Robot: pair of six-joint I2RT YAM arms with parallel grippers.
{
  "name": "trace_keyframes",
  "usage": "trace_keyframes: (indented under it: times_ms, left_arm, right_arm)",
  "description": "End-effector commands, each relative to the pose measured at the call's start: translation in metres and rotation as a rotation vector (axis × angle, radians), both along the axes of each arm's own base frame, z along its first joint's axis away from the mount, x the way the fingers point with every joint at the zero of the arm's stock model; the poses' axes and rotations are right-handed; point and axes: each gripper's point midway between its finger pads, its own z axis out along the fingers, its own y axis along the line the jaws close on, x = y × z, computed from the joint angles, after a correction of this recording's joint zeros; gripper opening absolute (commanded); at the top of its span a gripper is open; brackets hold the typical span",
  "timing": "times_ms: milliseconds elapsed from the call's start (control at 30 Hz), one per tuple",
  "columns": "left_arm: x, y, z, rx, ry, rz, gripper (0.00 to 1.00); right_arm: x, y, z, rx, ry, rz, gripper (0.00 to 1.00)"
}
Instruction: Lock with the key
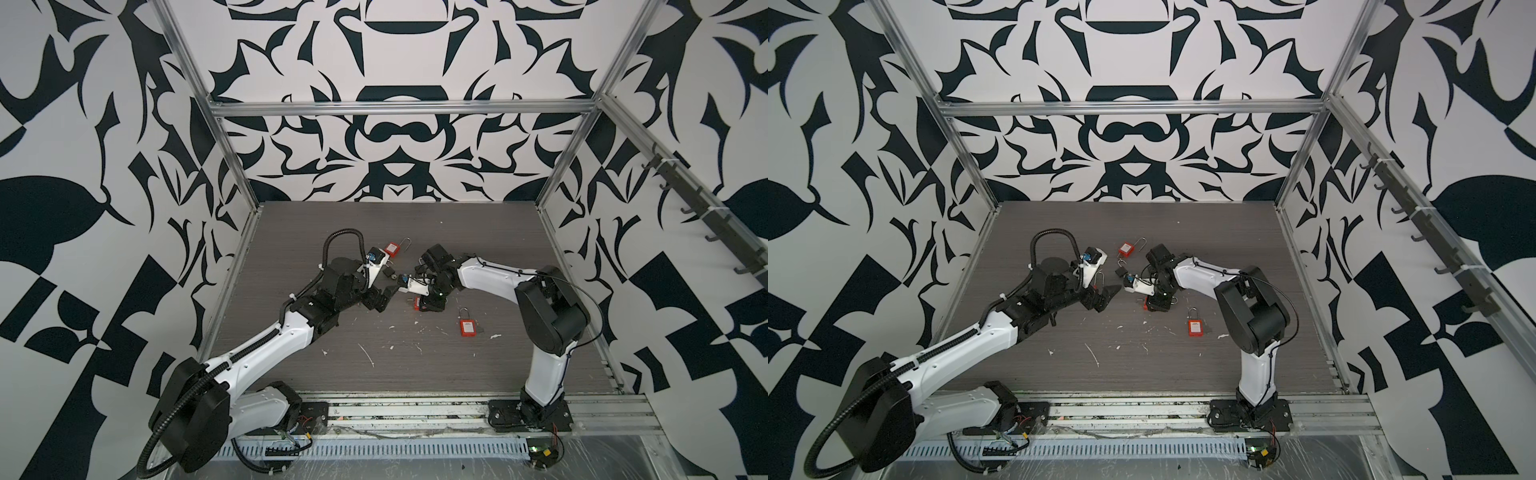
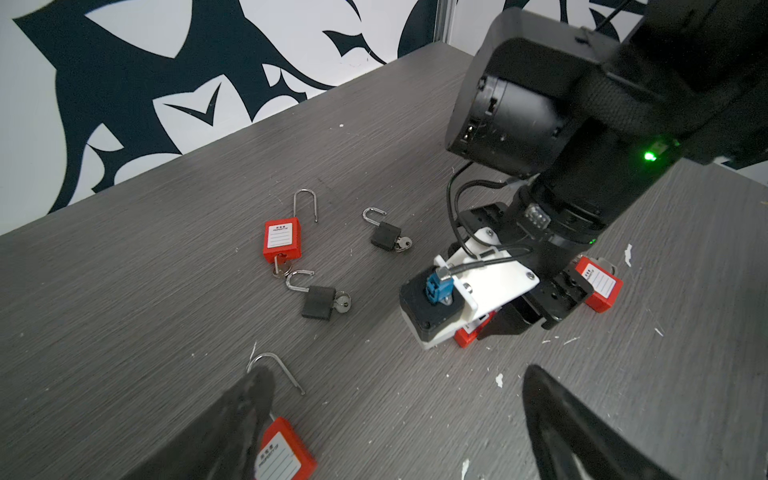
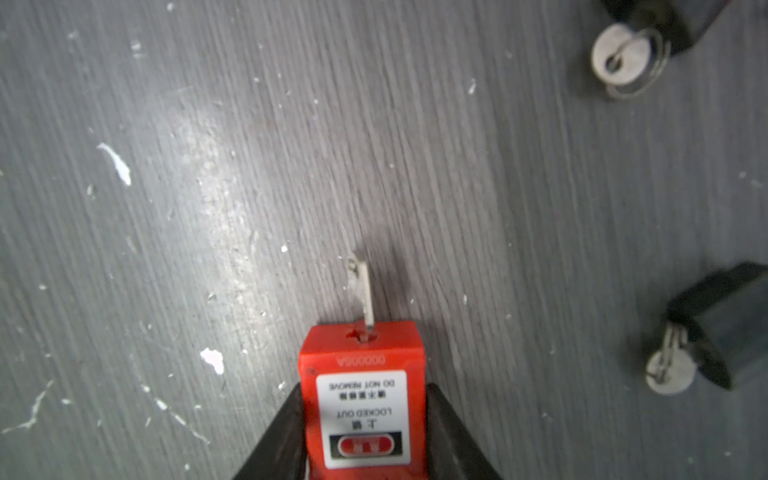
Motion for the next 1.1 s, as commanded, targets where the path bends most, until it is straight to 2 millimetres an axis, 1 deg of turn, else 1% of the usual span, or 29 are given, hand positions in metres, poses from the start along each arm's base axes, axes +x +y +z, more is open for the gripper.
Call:
trace_keyframes:
  times_ms: [0,67,133,167,200,233,367,433,467,567,633,667,700,867,967,1067]
  left_arm:
    - [-0.005,0.002,0.010,-0.012,-0.057,-0.015,0.93]
    - [-0.007,0.005,0.011,-0.007,-0.098,-0.023,0.89]
    - [-0.017,0.003,0.008,-0.007,-0.137,-0.080,0.89]
    - [-0.022,0.001,0.008,-0.006,-0.167,-0.120,0.86]
    - [-0.030,-0.002,0.003,0.004,-0.200,-0.173,0.80]
    - [-0.035,-0.004,-0.001,0.013,-0.226,-0.211,0.77]
    - [-0.039,-0.004,-0.006,0.051,-0.245,-0.250,0.72]
    - [-0.048,-0.011,-0.009,0.070,-0.250,-0.335,0.68]
    - [-0.053,-0.015,-0.011,0.078,-0.253,-0.385,0.64]
    - [-0.064,-0.025,-0.013,0.078,-0.252,-0.497,0.62]
    - [-0.070,-0.032,-0.013,0.066,-0.261,-0.558,0.57]
    - [-0.071,-0.034,-0.013,0.064,-0.263,-0.579,0.53]
    - [-0.071,-0.037,-0.014,0.062,-0.259,-0.592,0.50]
    - [-0.057,-0.044,-0.013,0.044,-0.252,-0.561,0.49]
    - [-0.057,-0.048,-0.013,0.022,-0.235,-0.572,0.47]
    - [-0.062,-0.051,-0.012,0.002,-0.218,-0.597,0.44]
  right_arm:
    - [-0.002,0.006,0.025,0.063,-0.059,0.022,0.38]
    - [-0.004,0.010,0.042,0.115,-0.094,0.030,0.37]
    - [-0.009,0.013,0.059,0.165,-0.117,0.046,0.37]
    - [-0.011,0.013,0.065,0.185,-0.122,0.051,0.36]
    - [-0.013,0.013,0.072,0.206,-0.130,0.054,0.36]
    - [-0.016,0.012,0.079,0.224,-0.135,0.058,0.36]
    - [-0.025,0.010,0.096,0.267,-0.162,0.066,0.36]
    - [-0.030,0.010,0.105,0.291,-0.163,0.069,0.36]
    - [-0.033,0.010,0.108,0.304,-0.158,0.068,0.36]
    - [-0.040,0.009,0.116,0.329,-0.157,0.072,0.35]
    - [-0.043,0.010,0.121,0.349,-0.155,0.070,0.34]
    - [-0.045,0.011,0.125,0.359,-0.157,0.071,0.33]
    - [-0.047,0.011,0.125,0.365,-0.153,0.074,0.33]
    - [-0.055,0.012,0.133,0.403,-0.151,0.089,0.32]
    - [-0.059,0.012,0.136,0.413,-0.153,0.091,0.32]
    - [-0.062,0.011,0.135,0.414,-0.147,0.091,0.32]
